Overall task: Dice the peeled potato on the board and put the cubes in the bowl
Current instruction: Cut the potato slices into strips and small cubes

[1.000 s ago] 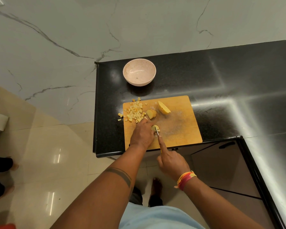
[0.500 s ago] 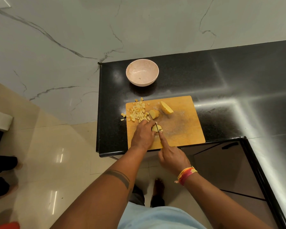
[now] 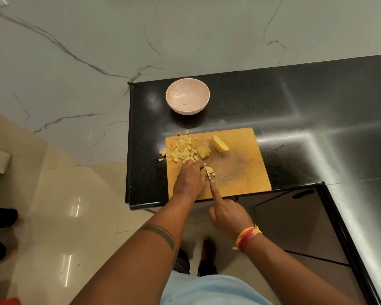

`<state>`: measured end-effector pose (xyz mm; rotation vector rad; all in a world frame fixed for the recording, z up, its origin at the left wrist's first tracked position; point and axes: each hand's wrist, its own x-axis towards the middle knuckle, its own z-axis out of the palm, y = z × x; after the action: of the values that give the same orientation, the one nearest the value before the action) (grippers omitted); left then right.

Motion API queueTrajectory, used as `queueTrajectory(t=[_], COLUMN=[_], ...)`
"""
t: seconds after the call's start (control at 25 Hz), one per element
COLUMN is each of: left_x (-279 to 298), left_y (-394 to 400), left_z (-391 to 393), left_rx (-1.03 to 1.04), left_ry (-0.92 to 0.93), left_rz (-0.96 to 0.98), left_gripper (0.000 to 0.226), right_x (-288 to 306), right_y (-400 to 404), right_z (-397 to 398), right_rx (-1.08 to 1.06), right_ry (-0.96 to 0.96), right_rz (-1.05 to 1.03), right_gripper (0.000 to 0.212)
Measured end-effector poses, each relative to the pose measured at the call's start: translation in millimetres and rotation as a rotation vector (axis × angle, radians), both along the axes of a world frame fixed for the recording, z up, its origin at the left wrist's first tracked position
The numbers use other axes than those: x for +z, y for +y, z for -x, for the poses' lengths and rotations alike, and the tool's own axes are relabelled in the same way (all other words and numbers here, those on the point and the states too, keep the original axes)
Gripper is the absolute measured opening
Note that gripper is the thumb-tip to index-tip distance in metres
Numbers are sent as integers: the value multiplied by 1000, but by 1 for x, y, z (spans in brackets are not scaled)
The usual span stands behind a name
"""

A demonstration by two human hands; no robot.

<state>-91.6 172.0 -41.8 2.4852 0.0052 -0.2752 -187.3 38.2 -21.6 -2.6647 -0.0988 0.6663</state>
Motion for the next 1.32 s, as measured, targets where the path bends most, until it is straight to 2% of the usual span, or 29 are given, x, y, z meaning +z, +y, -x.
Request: queueTrajectory(t=[0.36,0.68,1.08,1.32], left_x=[-2,-3,0,1], left_y=[11,10,3,4], left_z=[6,2,4,11], left_rx=[-14,39,57,24], left_ry=[-1,-12,-12,-5], left_rz=[70,62,49,66], left_gripper=[44,33,35,42], right_x=[4,0,-1,-7], right_y=[-1,9,-8,-17], right_z=[3,-20,16,11], right_rx=[-25,-4,32,-113], right_ry=[-60,-19,-6,-58], right_rz=[-62,-50,-19,-47], right_gripper=[83,76,82,83])
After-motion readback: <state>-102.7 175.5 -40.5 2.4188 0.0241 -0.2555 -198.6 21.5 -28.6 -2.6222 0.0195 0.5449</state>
